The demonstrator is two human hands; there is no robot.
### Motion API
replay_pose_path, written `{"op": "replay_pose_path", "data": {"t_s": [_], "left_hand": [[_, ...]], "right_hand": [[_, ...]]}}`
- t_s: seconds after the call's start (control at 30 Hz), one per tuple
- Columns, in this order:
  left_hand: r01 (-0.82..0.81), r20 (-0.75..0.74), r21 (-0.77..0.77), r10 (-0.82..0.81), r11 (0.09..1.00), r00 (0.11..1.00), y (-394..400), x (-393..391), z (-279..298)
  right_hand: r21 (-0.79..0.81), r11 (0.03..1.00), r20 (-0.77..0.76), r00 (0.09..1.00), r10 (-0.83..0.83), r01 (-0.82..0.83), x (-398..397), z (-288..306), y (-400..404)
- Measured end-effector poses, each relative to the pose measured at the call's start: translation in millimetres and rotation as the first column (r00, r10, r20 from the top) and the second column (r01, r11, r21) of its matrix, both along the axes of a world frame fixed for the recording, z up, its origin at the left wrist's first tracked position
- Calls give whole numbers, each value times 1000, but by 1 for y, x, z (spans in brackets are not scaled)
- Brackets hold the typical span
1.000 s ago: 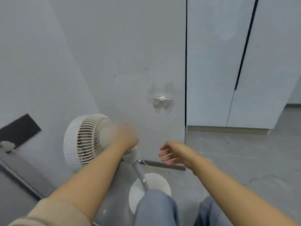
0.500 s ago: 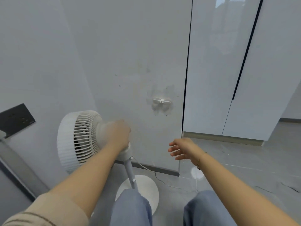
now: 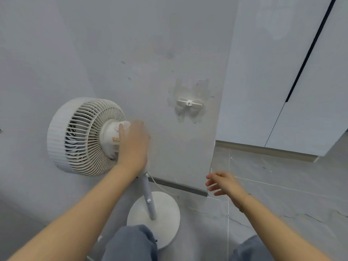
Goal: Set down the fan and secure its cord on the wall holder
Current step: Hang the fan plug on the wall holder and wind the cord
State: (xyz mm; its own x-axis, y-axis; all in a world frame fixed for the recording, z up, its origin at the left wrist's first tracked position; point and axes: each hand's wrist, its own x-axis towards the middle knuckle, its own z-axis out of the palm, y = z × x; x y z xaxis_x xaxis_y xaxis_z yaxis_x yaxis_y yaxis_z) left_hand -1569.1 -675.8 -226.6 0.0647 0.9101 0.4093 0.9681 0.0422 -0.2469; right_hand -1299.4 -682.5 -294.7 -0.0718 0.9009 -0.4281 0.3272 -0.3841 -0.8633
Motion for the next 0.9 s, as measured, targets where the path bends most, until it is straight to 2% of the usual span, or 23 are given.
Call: {"op": "replay_pose_path", "data": {"t_s": [0.03,0.1,0.17,0.23,0.3,0.4,0.47,0.5,0.57,0.6,0.67,0.7,0.77,0.8,0.83,0.9], "left_hand": [[22,-54,4,-22,1000,998,-2,8,-11],[61,-147,-198,-91,978,985,5,30,-49],[38,-143,-393,-102,919,984,5,51,-73],[-17,-111,-509,-46,860,993,7,60,-96],[-117,-126,-650,45,751,991,14,62,-130],[-271,-213,-803,170,531,962,24,58,-177],[-257,-198,-892,189,373,962,26,58,-190],[-192,-143,-928,170,321,975,29,63,-198],[-17,47,-934,169,358,985,38,73,-202],[71,171,-898,196,434,965,43,77,-201],[247,474,-759,251,602,844,51,83,-197],[342,645,-660,270,669,715,54,83,-191],[506,896,-434,300,746,326,53,82,-171],[551,945,-324,284,769,160,50,81,-158],[573,965,-234,261,785,36,46,80,-149],[556,965,-80,205,827,-166,39,77,-136]], "right_hand": [[-15,1000,-4,1000,-13,13,3,-9,4],[-67,997,1,1000,-26,26,9,-39,17],[-100,993,3,998,-59,59,15,-56,17],[-163,981,-15,994,-111,107,18,-68,13],[-227,967,-28,992,-127,117,17,-79,20],[-172,983,-96,993,-73,56,16,-83,41],[-142,990,-42,999,-25,19,16,-80,52],[-140,990,10,1000,-11,13,21,-82,57],[-119,993,121,992,24,-9,27,-90,66],[-110,994,170,985,42,-23,30,-94,70],[-111,991,262,959,108,-81,34,-104,73],[-95,987,312,938,151,-127,35,-108,72],[-45,968,381,891,247,-249,34,-112,71],[-18,946,393,868,304,-324,33,-113,69],[-10,918,392,843,368,-397,31,-115,67],[-33,871,377,801,465,-491,29,-122,65]]}}
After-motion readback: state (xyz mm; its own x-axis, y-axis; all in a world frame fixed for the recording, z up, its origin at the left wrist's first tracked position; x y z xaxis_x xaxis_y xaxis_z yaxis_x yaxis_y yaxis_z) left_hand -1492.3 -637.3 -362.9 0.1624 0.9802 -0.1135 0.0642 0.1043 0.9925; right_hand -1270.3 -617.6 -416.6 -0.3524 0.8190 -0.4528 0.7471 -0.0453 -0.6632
